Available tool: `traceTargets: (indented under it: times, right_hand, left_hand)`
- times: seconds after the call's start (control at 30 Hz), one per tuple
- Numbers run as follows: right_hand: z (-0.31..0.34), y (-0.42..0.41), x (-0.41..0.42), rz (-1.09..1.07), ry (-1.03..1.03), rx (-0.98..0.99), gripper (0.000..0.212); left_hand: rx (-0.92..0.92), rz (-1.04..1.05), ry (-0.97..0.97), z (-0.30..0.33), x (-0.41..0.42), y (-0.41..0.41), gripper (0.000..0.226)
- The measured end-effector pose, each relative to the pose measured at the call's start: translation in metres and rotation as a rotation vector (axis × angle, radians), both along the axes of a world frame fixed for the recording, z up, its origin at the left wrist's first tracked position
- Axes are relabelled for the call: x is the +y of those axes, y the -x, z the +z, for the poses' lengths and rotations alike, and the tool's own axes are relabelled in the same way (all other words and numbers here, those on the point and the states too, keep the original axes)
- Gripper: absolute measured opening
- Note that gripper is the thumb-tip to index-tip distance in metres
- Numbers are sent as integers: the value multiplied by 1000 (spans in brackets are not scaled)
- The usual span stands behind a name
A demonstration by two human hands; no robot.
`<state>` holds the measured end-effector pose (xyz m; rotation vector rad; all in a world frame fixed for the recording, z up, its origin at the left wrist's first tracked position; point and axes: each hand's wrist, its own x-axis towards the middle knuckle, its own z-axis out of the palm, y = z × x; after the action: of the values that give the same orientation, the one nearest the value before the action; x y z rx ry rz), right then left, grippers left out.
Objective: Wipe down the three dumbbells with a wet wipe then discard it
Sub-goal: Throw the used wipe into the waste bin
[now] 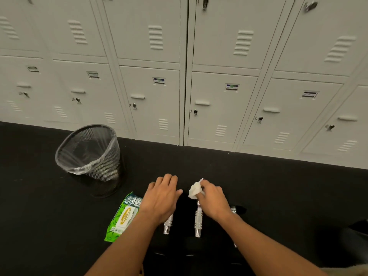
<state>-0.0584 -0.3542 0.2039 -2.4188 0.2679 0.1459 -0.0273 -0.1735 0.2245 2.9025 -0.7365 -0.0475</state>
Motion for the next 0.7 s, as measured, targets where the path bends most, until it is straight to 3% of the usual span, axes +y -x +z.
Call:
traceTargets:
  times: [0.2, 0.37, 0.7]
  right_hand:
    - [64, -23, 11, 53, 106, -123, 24]
    - [105, -46, 35, 124, 132, -222, 20]
    - [129, -79, 113, 293, 138, -304, 22]
  left_hand:
    - [-91, 12, -18, 56, 10, -19, 46]
    - [-189, 67, -34, 98, 33, -31, 44]
    - [-172, 228, -81, 121, 131, -31, 45]
